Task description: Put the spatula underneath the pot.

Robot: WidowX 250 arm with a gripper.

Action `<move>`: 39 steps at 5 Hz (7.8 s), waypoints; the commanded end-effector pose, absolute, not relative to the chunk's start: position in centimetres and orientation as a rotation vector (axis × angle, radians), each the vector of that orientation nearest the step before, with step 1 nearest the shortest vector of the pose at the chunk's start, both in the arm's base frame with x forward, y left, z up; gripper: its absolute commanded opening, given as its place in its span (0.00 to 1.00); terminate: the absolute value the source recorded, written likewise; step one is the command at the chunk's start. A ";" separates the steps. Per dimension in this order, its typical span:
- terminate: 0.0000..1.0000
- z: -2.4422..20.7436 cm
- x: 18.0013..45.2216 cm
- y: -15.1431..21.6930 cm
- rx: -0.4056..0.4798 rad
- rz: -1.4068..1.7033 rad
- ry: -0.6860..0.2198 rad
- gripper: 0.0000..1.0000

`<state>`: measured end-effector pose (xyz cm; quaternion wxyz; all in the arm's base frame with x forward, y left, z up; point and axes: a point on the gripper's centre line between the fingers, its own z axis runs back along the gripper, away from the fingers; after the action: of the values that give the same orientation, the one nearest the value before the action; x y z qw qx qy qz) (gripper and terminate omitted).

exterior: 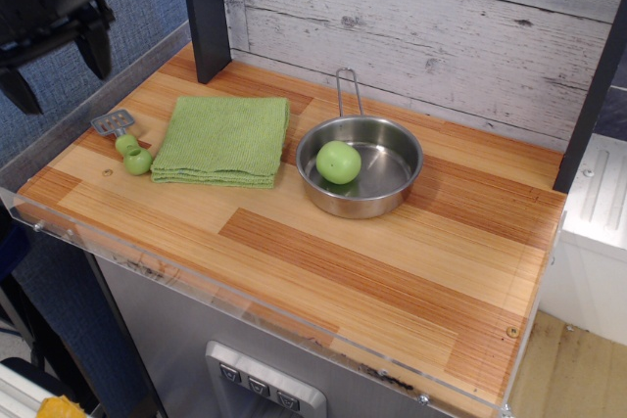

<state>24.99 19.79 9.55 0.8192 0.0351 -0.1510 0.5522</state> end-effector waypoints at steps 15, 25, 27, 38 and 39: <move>0.00 12.5 28.4 19.0 0.139 1.149 -0.452 0.00; 0.00 10.3 25.0 -7.2 0.040 0.453 -0.429 0.00; 0.00 5.9 27.2 -7.2 0.033 0.452 -0.398 0.00; 0.00 12.4 25.3 -4.5 -0.061 0.513 -0.450 1.00; 0.00 16.1 23.7 -2.9 -0.039 0.575 -0.517 1.00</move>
<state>24.46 -3.47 15.55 0.9304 -0.0148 -0.2407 0.2761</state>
